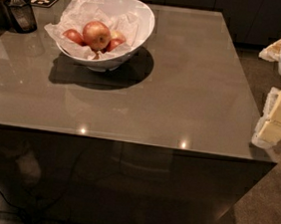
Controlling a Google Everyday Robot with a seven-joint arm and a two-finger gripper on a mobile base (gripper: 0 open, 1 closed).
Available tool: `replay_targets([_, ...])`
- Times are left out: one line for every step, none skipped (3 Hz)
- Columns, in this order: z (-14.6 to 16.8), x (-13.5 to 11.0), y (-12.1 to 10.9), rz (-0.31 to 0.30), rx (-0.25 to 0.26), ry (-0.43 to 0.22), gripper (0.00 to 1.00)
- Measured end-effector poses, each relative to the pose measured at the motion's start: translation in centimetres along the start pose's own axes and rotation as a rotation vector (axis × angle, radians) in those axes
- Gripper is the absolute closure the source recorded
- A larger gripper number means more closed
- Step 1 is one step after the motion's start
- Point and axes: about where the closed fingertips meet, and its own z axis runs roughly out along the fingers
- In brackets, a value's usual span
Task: Pick apple from white bowl
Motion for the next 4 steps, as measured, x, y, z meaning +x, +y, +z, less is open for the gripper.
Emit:
replay_targets([-0.3, -0.6, -0.3, 0.0, 0.008, -0.004, 0.0])
replay_targets([0.5, -6.0, -3.5, -0.031, -0.028, 0.049, 0.0])
replay_targets([0.5, -6.9, -3.9, -0.042, -0.01, 0.033, 0.0])
replay_targets([0.6, -8.4, -5.0, -0.043, 0.005, -0.004, 0.0])
